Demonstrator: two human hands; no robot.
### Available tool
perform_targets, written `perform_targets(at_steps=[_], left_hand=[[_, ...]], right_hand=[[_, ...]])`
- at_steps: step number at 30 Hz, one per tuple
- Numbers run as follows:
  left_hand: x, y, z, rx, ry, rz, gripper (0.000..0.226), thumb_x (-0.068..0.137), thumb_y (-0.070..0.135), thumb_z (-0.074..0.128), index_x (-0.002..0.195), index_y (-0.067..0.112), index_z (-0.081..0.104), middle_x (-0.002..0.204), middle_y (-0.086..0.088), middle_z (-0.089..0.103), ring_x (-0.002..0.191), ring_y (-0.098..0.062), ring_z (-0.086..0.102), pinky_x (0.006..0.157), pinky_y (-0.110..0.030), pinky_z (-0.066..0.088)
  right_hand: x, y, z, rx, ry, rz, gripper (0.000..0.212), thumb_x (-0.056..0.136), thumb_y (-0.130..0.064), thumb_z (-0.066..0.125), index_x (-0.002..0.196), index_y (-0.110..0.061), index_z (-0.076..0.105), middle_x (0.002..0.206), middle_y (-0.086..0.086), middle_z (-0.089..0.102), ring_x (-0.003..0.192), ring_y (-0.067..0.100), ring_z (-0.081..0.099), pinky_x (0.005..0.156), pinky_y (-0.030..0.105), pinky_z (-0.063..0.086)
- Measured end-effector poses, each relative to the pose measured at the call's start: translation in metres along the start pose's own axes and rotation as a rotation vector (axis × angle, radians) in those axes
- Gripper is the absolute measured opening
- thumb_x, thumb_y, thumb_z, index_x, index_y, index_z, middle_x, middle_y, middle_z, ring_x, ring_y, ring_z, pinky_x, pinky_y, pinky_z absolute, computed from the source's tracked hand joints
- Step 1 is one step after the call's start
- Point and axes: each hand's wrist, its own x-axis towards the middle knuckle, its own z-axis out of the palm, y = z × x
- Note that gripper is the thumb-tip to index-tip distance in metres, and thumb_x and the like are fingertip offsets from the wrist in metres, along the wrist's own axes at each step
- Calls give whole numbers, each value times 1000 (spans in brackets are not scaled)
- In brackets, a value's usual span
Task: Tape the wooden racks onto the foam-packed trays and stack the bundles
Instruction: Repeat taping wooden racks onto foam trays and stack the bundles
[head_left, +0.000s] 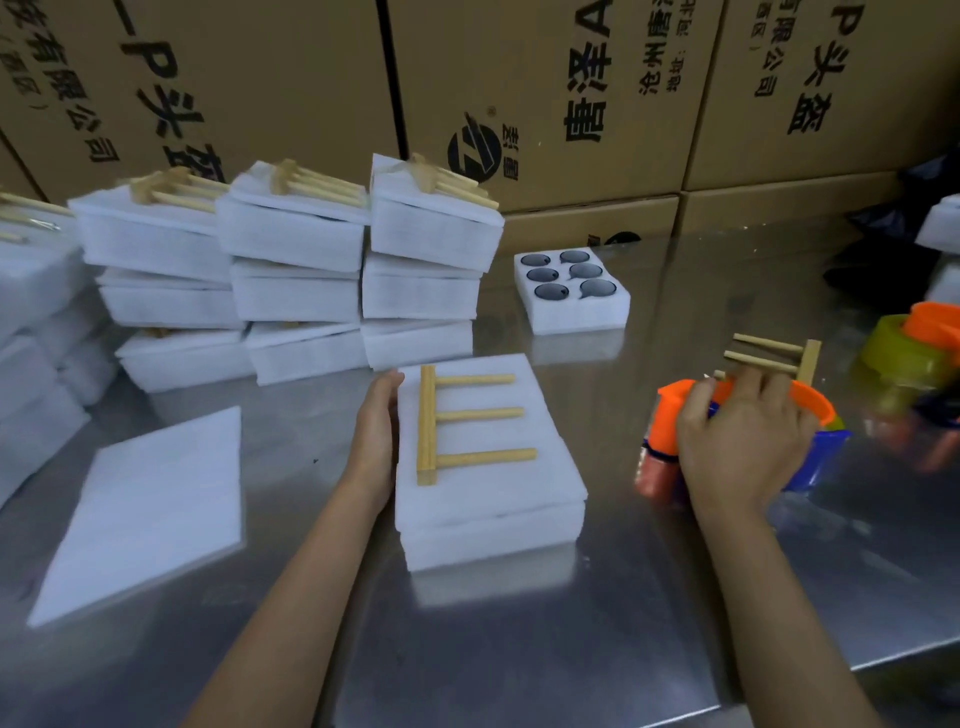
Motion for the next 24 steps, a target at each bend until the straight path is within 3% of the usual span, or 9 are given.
perform_targets(at_steps=[4, 7, 9, 13, 15, 18, 21, 24], left_hand=[[3, 0, -1, 18, 4, 15, 50, 93, 44, 52, 125, 8, 66, 115, -16, 71, 108, -36, 66, 90, -46, 53], [6, -3, -3, 24, -18, 3, 51, 91, 46, 53, 127, 11, 65, 121, -17, 69, 113, -38, 64, 99, -51, 49], [6, -2, -3, 36, -30, 1, 52, 90, 47, 54, 127, 12, 65, 122, -17, 68, 115, -38, 63, 102, -54, 47], [2, 5, -3, 80, -50, -1, 45, 90, 50, 55, 111, 17, 75, 113, -12, 73, 104, -30, 70, 97, -50, 52], [-1, 10, -1, 90, -13, 7, 38, 90, 51, 56, 107, 25, 77, 111, -4, 75, 101, -23, 72, 88, -42, 53], [-3, 22, 6, 169, 98, 150, 32, 96, 40, 55, 125, 30, 65, 128, 5, 65, 118, -13, 61, 88, -25, 46], [-18, 39, 16, 305, 78, 353, 30, 97, 26, 56, 125, 34, 64, 131, 14, 61, 113, 11, 55, 80, -5, 41], [-45, 56, 33, 324, -15, 478, 28, 96, 21, 59, 118, 36, 68, 127, 18, 64, 119, 6, 55, 92, -11, 40]], right_hand=[[10, 14, -1, -19, 6, -96, 29, 93, -21, 45, 88, -2, 66, 71, 24, 63, 64, 39, 56, 78, 43, 36], [16, 25, -1, -77, 58, -82, 38, 95, -35, 43, 97, -11, 72, 62, 22, 62, 64, 36, 58, 101, 44, 30], [18, 27, -1, -74, 52, -86, 43, 94, -44, 45, 94, -9, 70, 61, 22, 62, 67, 35, 60, 106, 43, 28], [28, 25, -9, 11, -17, -127, 45, 90, -35, 41, 76, 0, 65, 56, 26, 58, 56, 37, 57, 80, 41, 37], [43, 24, -15, 45, -10, -133, 52, 92, -31, 33, 76, 5, 68, 60, 32, 60, 58, 42, 59, 76, 42, 38], [67, 10, -30, 153, 44, -118, 61, 97, -31, 29, 74, 13, 66, 65, 37, 60, 62, 49, 60, 70, 45, 43], [79, -20, -48, 241, 109, -206, 59, 99, -27, 32, 65, 10, 63, 59, 32, 59, 55, 43, 56, 61, 39, 35], [76, -64, -67, 335, 130, -329, 55, 100, -22, 36, 55, 0, 57, 46, 16, 46, 46, 30, 45, 61, 33, 26]])
